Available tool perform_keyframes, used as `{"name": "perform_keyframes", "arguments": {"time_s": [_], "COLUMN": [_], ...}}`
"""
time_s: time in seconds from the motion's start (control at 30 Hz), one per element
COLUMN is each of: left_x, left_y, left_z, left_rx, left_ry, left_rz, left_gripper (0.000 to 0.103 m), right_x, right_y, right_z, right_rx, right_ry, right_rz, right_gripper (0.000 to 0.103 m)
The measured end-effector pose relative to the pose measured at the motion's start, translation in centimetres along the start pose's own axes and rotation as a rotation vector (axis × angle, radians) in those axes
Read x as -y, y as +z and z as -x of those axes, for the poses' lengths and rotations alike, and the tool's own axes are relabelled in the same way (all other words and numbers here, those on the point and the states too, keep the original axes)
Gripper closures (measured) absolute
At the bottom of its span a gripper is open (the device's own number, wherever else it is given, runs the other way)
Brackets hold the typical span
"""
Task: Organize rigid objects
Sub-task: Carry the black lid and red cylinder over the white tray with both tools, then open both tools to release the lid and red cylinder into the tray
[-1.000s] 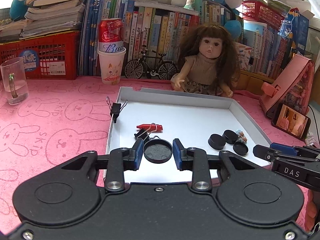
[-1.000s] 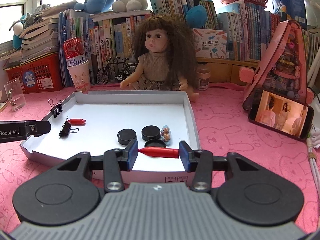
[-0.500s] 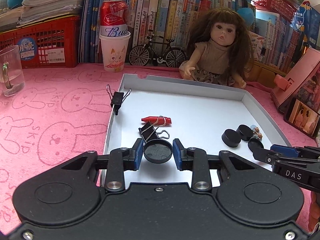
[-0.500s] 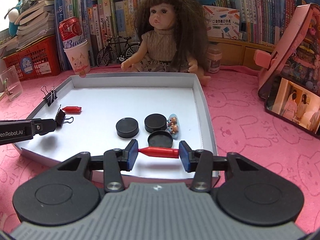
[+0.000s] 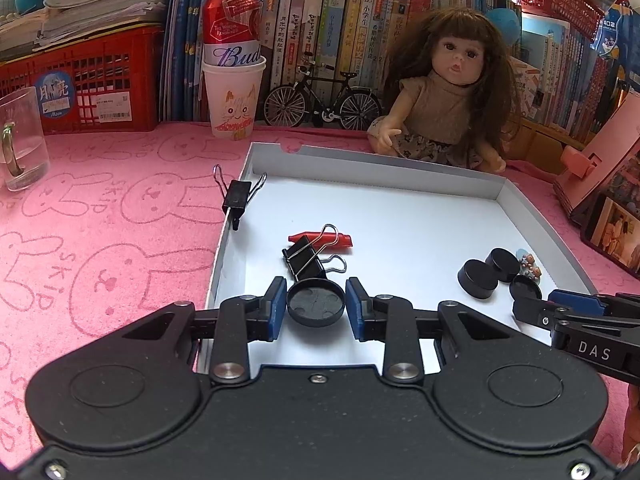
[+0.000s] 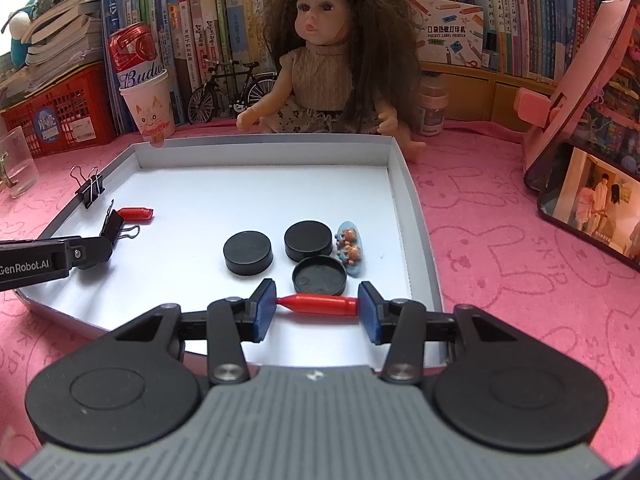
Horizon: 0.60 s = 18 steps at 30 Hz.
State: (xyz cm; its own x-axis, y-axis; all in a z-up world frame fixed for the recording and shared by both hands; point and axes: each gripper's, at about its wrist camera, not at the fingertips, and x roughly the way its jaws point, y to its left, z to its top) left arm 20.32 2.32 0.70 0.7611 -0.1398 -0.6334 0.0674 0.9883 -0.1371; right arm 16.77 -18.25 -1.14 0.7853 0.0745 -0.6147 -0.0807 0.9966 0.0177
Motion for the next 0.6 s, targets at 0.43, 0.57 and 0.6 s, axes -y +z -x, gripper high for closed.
{"name": "perform_keyframes", "arguments": {"time_s": [0.43,0.57,0.6], "left_x": [0.4,0.7,0.7], "left_y": [0.4,0.4,0.4], "left_z": [2.2,3.6,4.0], "left_rx": [0.040,0.075,0.082], "left_ry": [-0.030,-0.042,-0.047], "left_rz": [-0.005,-0.025,-0.031], "left_gripper": [0.042,0.028,0.027], "right_x": [-0.1,-0.2,-0.3], "right_y": [0.1,0.2,0.2], "right_z": [1.5,2.6,2.9], "right_rx": [0.055,0.086,0.094], "right_ry": [0.030,0.041,0.045], "right_rz": [-0.008,-0.001,0.002], "right_gripper": [0.029,0.022,0.020]}}
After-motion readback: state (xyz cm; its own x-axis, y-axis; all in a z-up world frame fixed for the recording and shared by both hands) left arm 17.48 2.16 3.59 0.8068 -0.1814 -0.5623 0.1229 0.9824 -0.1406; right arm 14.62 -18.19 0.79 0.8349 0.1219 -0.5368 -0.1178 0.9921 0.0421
